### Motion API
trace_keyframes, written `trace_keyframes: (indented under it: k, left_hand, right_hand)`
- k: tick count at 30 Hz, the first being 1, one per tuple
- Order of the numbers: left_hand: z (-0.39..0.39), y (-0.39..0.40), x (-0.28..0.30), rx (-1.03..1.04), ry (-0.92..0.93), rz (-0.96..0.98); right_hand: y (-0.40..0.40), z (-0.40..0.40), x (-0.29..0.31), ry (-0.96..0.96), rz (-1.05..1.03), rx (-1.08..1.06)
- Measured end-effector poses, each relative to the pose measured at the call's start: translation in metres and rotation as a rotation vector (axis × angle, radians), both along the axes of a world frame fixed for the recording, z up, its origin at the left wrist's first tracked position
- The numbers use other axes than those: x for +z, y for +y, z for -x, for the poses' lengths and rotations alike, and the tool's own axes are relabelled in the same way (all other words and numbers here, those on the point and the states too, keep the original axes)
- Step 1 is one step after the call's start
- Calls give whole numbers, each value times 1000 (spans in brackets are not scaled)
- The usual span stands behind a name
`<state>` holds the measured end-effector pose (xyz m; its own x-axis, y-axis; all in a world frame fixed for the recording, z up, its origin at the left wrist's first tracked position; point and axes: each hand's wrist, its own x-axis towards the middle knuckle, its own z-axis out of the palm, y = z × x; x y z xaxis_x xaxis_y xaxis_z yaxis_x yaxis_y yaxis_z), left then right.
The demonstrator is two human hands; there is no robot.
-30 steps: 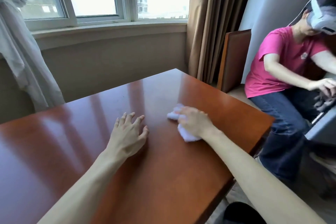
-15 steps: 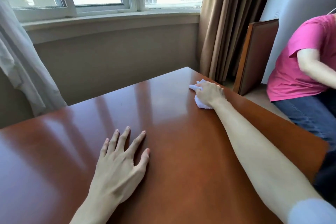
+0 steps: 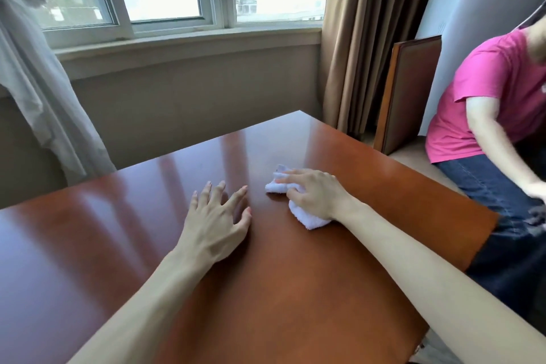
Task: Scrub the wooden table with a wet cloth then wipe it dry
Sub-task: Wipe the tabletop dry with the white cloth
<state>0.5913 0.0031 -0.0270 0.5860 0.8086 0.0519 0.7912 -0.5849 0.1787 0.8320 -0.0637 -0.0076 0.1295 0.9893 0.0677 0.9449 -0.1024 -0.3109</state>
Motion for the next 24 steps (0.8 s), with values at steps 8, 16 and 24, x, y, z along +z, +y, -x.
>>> trace_keyframes:
  k: [8,16,24]
  left_hand:
    - [-50,73,-16,-12,30,40]
    - [-53,73,-20,18,-4,3]
    - [-51,64,-9,24,-4,40]
  right_hand:
    - [55,-147,-3,-51,-29,-371]
    - [149,-177,-1,-169,-43,-443]
    - [54,-19,-12,-64,-53,-86]
